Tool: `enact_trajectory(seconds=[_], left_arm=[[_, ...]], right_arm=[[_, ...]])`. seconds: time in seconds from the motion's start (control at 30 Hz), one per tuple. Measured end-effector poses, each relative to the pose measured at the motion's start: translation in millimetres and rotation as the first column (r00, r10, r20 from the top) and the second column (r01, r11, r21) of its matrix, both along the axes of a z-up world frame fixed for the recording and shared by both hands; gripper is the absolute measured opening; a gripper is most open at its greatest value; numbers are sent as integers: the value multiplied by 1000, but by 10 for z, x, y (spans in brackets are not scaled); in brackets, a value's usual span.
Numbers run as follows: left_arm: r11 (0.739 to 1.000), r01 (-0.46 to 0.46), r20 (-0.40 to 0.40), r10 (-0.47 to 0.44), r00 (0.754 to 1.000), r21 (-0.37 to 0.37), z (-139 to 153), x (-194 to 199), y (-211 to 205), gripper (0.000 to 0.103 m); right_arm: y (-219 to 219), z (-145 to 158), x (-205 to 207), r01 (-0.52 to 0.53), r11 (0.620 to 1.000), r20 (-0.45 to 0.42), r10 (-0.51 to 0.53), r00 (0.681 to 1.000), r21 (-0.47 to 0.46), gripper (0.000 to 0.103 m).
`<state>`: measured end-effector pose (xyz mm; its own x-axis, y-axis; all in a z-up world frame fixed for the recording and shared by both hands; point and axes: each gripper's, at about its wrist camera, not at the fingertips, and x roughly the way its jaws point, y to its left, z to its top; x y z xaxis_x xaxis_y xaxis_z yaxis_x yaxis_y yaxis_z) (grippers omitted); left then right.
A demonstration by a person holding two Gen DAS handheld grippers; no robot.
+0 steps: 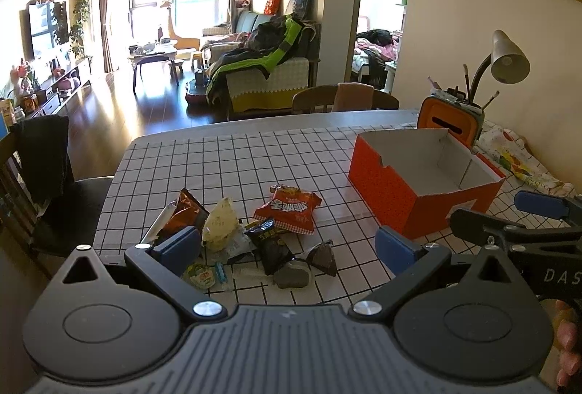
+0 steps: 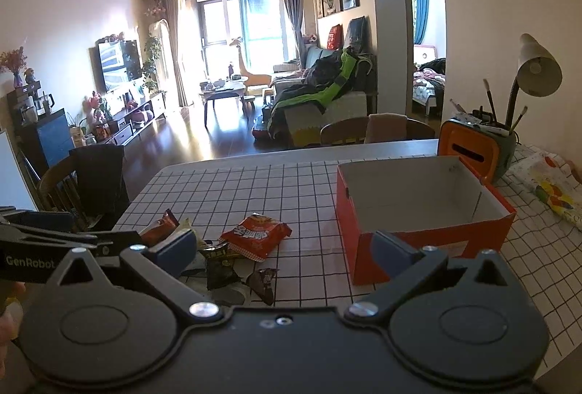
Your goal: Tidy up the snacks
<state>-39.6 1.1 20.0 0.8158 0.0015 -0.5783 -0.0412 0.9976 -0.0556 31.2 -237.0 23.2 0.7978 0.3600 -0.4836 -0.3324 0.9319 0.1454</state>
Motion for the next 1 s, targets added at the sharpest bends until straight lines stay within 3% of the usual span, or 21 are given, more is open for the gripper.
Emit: enact_trajectory(seconds=[1.0], left_arm=[[1000, 17, 7, -17, 1000, -4, 45, -145, -104, 103]], right_arm=[[-88, 67, -119, 14, 1000, 8, -14, 1000, 14, 103]])
